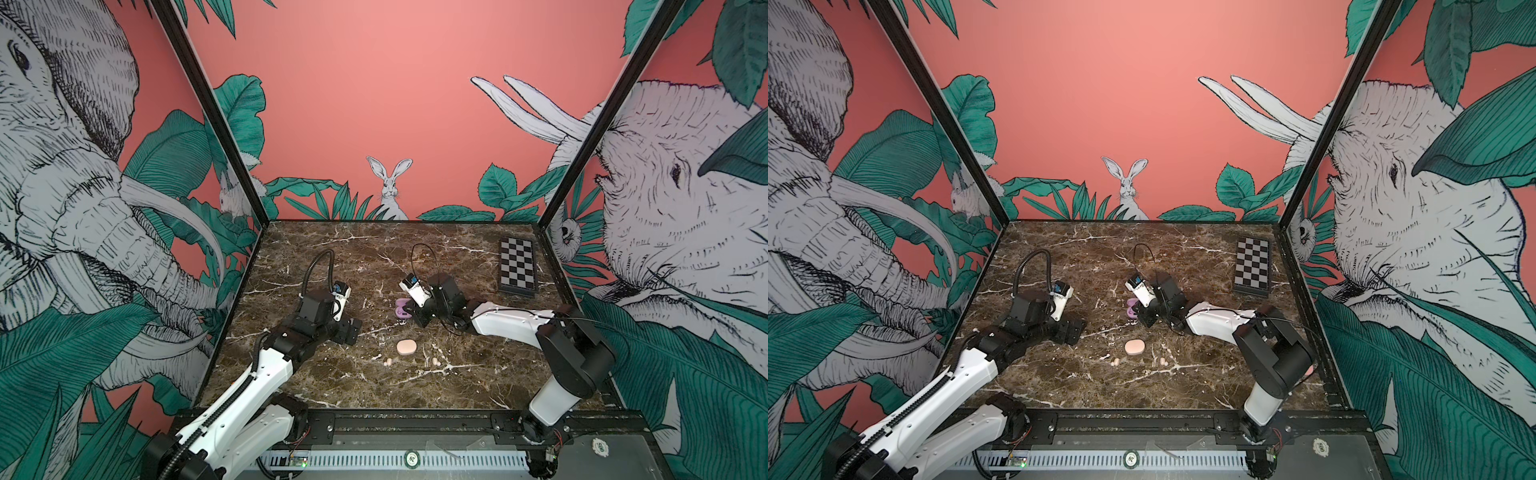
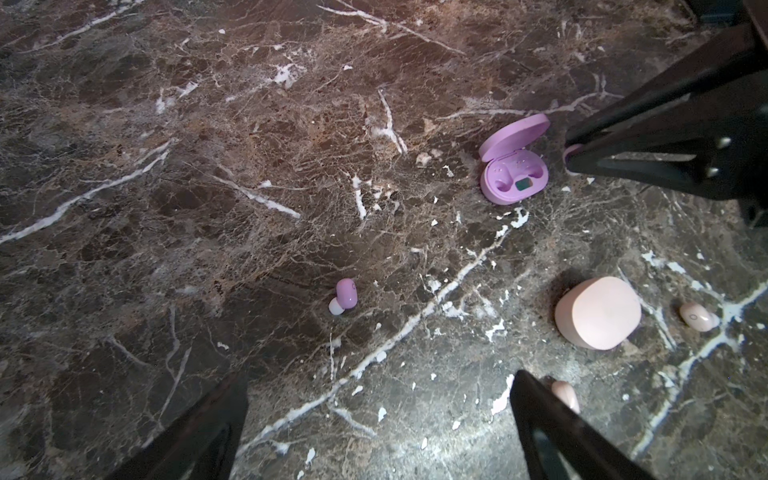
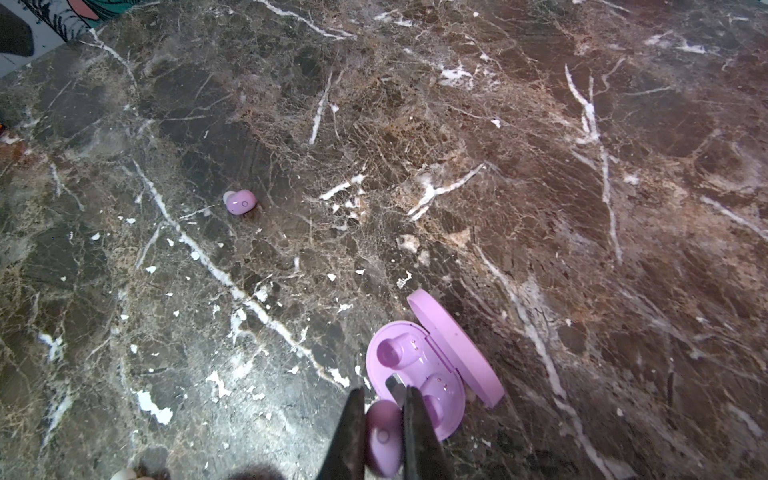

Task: Insert the wireless bluetooth earbuds into the charging case
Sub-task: 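Lower the held lilac earbud into a slot of the open case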

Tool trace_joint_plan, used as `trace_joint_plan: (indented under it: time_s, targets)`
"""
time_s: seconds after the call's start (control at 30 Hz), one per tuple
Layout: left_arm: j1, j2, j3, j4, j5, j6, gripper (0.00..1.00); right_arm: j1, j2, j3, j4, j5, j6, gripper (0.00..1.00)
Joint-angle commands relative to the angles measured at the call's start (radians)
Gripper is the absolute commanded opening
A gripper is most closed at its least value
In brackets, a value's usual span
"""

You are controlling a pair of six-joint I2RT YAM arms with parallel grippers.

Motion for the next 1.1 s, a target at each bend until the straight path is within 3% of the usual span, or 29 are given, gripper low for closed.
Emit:
trace_joint_plan:
  time_s: [0.0, 1.07]
  targets:
    - [-0.007, 0.000, 0.003, 0.016, 0.007, 0.013, 0.99, -0.010, 0.016, -0.015, 0.078, -0.019, -0.015, 0.00]
    - [-0.009, 0.013, 0.008, 0.010, -0.004, 0.007, 0.99, -0.012, 0.083, -0.031, 0.138, 0.036, -0.035, 0.00]
